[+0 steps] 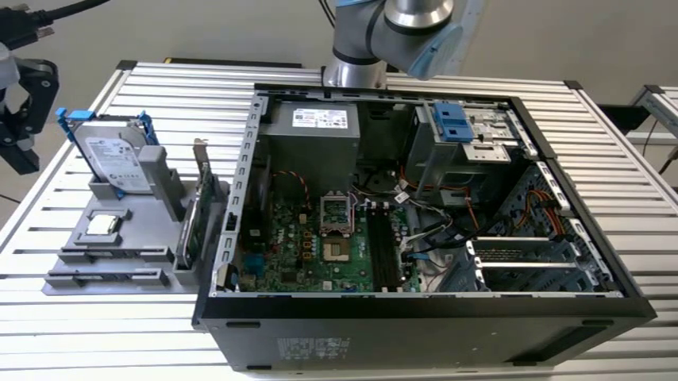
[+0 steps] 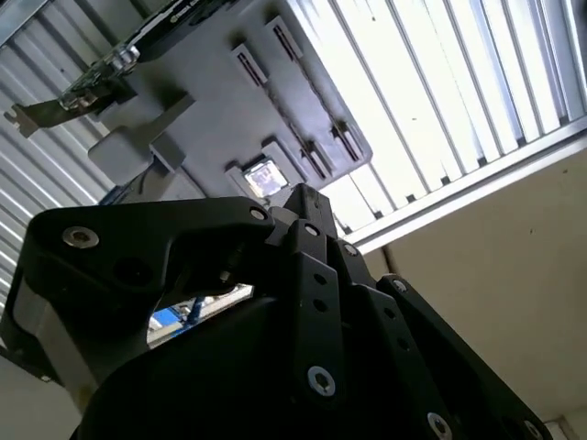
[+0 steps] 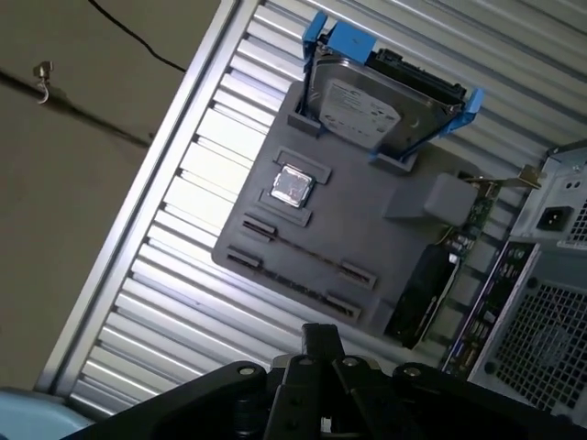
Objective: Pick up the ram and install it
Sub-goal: 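Pick up the ram and move it above insertion slot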
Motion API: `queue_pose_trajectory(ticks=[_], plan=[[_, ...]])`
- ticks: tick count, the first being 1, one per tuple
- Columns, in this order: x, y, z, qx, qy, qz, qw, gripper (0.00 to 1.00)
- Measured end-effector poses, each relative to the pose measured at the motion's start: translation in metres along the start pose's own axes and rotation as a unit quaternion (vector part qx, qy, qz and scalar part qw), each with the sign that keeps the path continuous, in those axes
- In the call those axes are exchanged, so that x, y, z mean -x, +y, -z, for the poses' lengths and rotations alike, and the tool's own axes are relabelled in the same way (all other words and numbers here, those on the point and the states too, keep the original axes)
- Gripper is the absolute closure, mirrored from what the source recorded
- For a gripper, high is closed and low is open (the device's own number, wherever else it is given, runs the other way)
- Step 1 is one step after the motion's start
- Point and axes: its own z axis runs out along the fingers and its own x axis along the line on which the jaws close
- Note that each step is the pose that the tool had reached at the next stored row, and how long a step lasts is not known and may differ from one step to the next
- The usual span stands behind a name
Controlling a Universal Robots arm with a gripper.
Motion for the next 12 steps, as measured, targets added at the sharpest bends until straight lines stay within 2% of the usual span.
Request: queue_pose_trajectory(ticks=[6, 12], plan=[[0.0, 0.0, 0.0, 0.0005, 0.0015, 0.03, 0.9995, 1.0], [0.0001, 0.0002, 0.0, 0.001, 0.003, 0.062, 0.9981, 1.0]])
